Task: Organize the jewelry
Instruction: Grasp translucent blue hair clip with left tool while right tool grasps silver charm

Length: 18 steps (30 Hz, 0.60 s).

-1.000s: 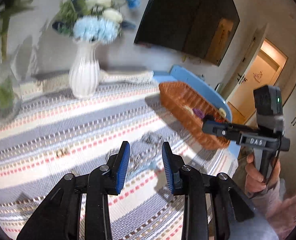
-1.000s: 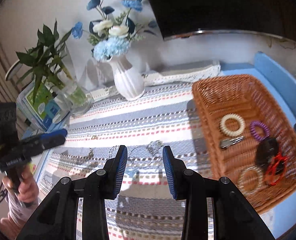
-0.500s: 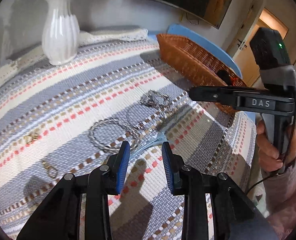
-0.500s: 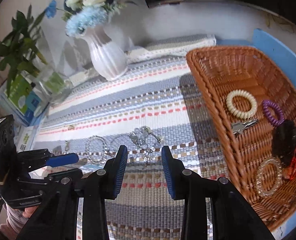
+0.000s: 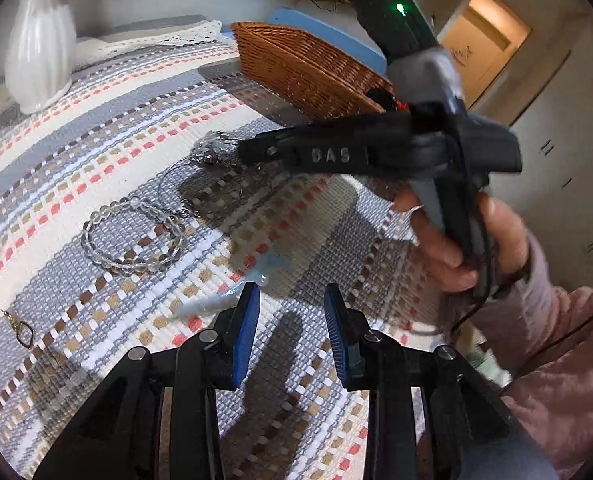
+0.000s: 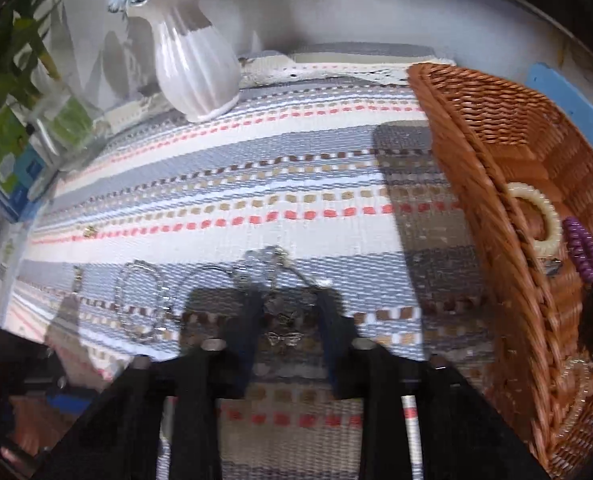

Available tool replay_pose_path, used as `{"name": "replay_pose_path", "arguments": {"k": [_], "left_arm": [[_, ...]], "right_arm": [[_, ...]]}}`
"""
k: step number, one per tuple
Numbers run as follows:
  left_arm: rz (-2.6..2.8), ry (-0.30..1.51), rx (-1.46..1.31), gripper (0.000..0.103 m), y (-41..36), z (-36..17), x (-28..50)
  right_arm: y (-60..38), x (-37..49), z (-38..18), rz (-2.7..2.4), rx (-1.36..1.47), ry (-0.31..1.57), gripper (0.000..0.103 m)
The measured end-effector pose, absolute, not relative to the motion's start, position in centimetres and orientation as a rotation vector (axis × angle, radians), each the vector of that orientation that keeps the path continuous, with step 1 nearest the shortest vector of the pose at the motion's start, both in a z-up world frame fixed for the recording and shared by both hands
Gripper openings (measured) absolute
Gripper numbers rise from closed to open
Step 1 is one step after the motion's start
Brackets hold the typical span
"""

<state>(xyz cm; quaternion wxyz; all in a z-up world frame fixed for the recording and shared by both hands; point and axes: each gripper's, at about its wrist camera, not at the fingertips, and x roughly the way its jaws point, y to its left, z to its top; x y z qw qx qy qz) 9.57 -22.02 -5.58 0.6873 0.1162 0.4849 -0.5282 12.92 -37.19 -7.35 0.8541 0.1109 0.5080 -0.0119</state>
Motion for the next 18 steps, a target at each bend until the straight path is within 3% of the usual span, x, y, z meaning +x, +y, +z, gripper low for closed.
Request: {"name": "replay_pose_path", "arguments": {"k": [18], "left_arm": [[-1.116, 1.077, 0.317, 0.033, -23.5, -5.8, 10.8]], "right_arm": [[-38.4, 13.4, -7.6, -0.047, 0.206, 1.07, 0.009]]}}
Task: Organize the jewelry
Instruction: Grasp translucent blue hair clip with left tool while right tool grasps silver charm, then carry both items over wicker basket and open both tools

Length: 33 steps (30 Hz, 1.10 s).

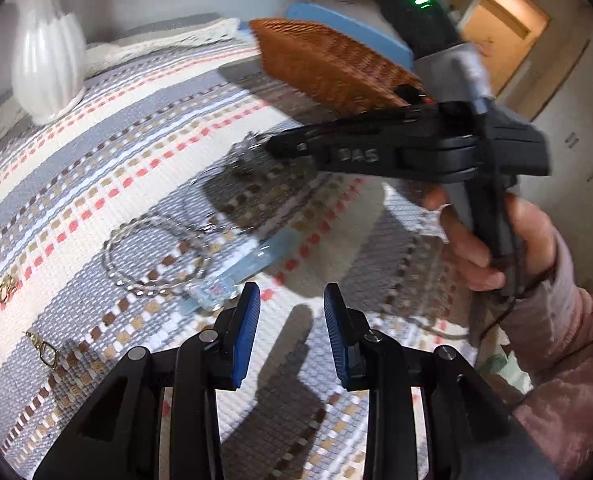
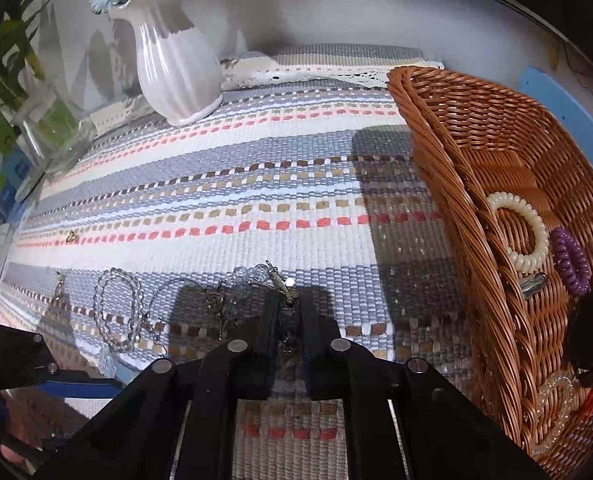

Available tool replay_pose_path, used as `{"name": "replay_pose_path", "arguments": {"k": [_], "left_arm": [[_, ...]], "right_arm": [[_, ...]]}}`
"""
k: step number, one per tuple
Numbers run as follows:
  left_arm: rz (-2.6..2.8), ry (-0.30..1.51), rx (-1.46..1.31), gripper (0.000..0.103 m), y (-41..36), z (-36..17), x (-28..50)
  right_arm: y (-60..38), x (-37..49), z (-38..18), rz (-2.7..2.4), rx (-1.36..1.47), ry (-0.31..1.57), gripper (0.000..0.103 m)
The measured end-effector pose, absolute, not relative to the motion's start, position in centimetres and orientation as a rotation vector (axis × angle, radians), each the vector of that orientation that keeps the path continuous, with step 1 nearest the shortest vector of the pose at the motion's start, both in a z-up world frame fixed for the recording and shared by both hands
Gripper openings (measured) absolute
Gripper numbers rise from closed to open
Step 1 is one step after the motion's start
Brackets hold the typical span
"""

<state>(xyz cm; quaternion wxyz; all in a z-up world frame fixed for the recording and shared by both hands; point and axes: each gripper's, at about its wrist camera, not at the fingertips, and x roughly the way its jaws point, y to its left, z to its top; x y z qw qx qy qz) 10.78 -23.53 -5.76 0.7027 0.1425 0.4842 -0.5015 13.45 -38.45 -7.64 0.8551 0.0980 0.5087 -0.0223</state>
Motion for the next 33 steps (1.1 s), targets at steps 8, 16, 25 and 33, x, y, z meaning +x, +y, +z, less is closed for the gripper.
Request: {"name": "replay_pose_path", "arguments": {"k": [8, 16, 25, 33], "left_arm": [[-1.075, 0.968, 0.462, 0.033, -25.0, -4.3, 11.7], [-1.082, 0.987, 0.653, 0.01, -27.7, -6.8, 10.9], [-1.125, 0.931, 0.464, 0.009, -26.2, -2.3, 10.7], [-1.131, 0.799, 0.383, 0.009, -28.7, 2.8, 11.1]], "right_arm": [[-38.9, 12.6, -7.0, 0.004, 0.26, 1.047, 0.009], [-39.2, 11.9, -6.0, 0.009, 0.271, 1.015, 0.009], [-41.0, 9.7, -2.2, 0.114, 0.418, 0.934, 0.009], [-44.4, 6.5, 4.0, 0.068, 0.44, 0.779, 0.009]]}}
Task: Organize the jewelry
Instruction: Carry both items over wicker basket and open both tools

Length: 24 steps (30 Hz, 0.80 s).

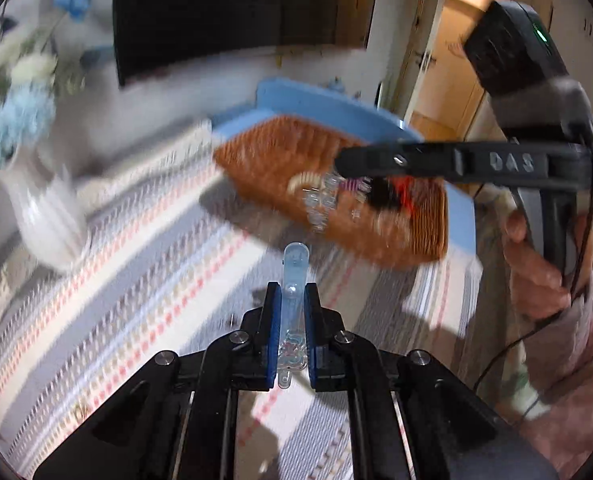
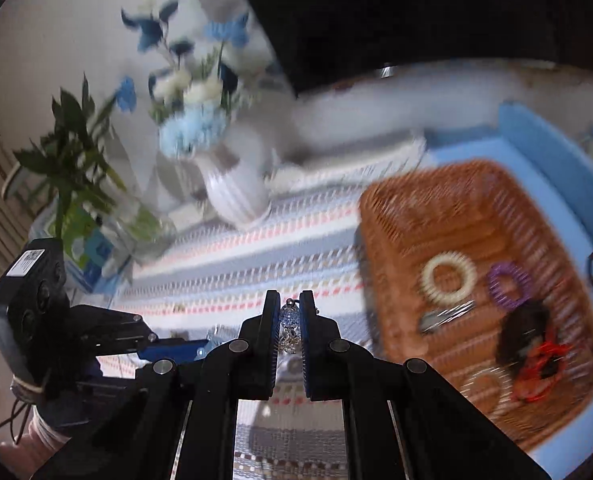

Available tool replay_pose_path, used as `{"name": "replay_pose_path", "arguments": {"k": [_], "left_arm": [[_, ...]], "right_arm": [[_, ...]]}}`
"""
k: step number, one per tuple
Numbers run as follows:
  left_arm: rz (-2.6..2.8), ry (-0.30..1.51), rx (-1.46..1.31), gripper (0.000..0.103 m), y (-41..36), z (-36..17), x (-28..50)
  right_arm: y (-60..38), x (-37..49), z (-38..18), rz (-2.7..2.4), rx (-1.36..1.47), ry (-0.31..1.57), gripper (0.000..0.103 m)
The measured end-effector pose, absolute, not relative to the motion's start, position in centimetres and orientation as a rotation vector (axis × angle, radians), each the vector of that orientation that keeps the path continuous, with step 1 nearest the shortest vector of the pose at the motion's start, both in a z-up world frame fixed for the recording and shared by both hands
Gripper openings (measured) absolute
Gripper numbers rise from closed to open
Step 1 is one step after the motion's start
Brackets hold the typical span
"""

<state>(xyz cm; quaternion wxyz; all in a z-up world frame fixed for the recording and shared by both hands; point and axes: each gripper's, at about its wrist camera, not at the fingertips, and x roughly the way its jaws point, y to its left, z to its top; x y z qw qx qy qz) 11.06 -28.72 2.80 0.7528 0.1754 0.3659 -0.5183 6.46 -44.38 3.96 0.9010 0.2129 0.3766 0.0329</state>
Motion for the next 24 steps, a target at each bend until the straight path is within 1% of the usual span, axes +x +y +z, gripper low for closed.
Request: {"name": "replay_pose_path", "arguments": {"k": [5, 10, 16, 21, 24], "left_arm": [[-1.156, 0.779, 0.31, 0.009, -33.8, 4.7, 12.4], [-1.209, 0.81, 0.28, 0.009, -38.8, 4.8, 13.5], [-1.256, 0.878, 0.326, 0.009, -44.5, 2.1, 13.4], [-1.261, 0.916, 0.329, 0.009, -46.3, 0.4, 13.5], [-1.256, 0.886, 0.335, 0.01, -46.5, 0.3, 13.1]], "right_arm": [[-48.4, 4.8, 6.8, -0.031, 0.421, 0.706, 0.009], [-53.2, 4.0, 7.8, -0.151, 0.4, 0.67, 0.009], [-58.1, 5.9, 4.9, -0.224, 0.438, 0.722, 0.009], [-59.7, 7.3, 2.7, -0.236, 0.456, 0.763, 0.009], [-59.7, 8.0, 1.9, -0.241, 0.444, 0.777, 0.01]]}}
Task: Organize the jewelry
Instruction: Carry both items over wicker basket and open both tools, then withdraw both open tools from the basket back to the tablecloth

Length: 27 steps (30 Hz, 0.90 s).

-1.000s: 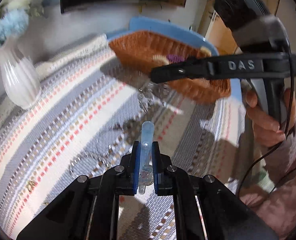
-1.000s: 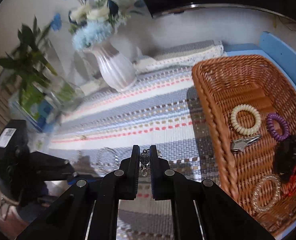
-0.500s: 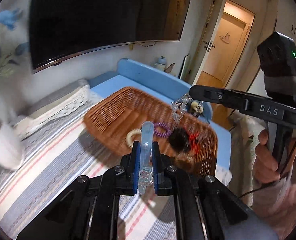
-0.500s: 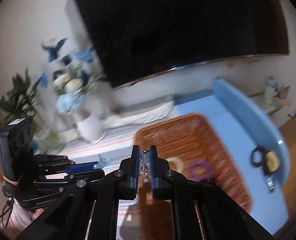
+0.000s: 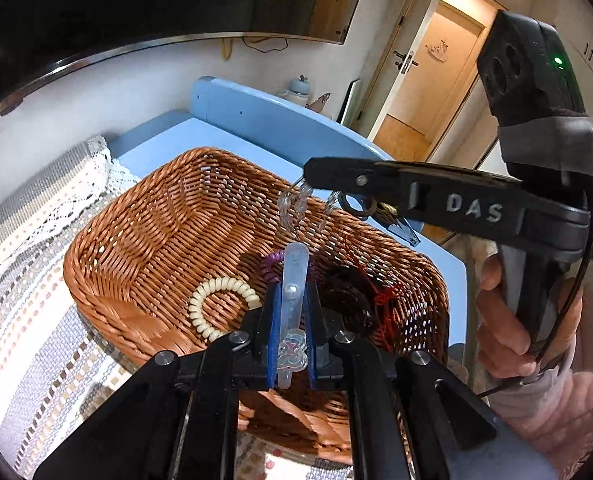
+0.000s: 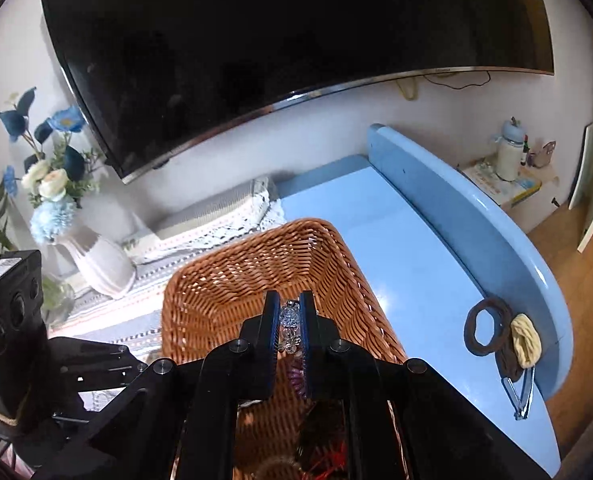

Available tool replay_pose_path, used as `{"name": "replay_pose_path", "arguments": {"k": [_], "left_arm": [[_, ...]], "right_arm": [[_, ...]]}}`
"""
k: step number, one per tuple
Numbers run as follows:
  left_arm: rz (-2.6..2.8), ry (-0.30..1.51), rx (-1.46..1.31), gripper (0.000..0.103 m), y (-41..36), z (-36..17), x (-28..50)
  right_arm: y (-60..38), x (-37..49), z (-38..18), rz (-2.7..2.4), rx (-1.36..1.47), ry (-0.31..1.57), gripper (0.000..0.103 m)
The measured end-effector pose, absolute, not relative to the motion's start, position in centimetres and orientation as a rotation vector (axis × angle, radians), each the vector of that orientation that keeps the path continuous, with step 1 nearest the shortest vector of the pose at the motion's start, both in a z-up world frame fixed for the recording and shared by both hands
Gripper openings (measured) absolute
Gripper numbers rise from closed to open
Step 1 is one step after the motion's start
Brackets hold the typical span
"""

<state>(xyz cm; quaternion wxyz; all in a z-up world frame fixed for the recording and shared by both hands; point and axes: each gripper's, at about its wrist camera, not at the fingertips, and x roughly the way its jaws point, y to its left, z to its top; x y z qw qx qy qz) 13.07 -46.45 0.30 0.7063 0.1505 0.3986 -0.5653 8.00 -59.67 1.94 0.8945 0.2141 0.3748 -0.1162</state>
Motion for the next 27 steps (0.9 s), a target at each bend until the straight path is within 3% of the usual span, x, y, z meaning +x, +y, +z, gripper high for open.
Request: {"name": "replay_pose_path", "arguments": {"k": [1, 2, 3, 5, 14, 27], "left_arm": [[-1.237, 0.846, 0.346, 0.01, -46.3, 0.5, 12.6], [-1.208, 0.82, 0.361, 0.019, -46.1, 0.7, 12.3], [-1.175, 0.804, 0.376, 0.038, -45.9, 0.9, 11.9], [-1.131, 0.781, 0.379, 0.05, -45.3, 1.4, 11.5], [-1.075, 0.761, 0.281, 0.05, -38.9, 4.3, 10.2], [-0.801, 0.678, 0.08, 0.051, -18.8, 8.5, 10.2]], "right_arm": [[-59.6, 8.1, 1.8, -0.243, 0.437, 0.78, 0.011], [-59.4, 8.3, 1.7, -0.246, 0.425, 0.785, 0.014], [-59.3, 8.4, 1.6, -0.245, 0.423, 0.789, 0.029], [-59.1, 8.0, 1.8, -0.25, 0.42, 0.774, 0.052], [-57.0, 4.8, 4.1, -0.251, 0.418, 0.738, 0.053], [-45.2, 4.4, 7.9, -0.042, 0.304, 0.715, 0.053]]}}
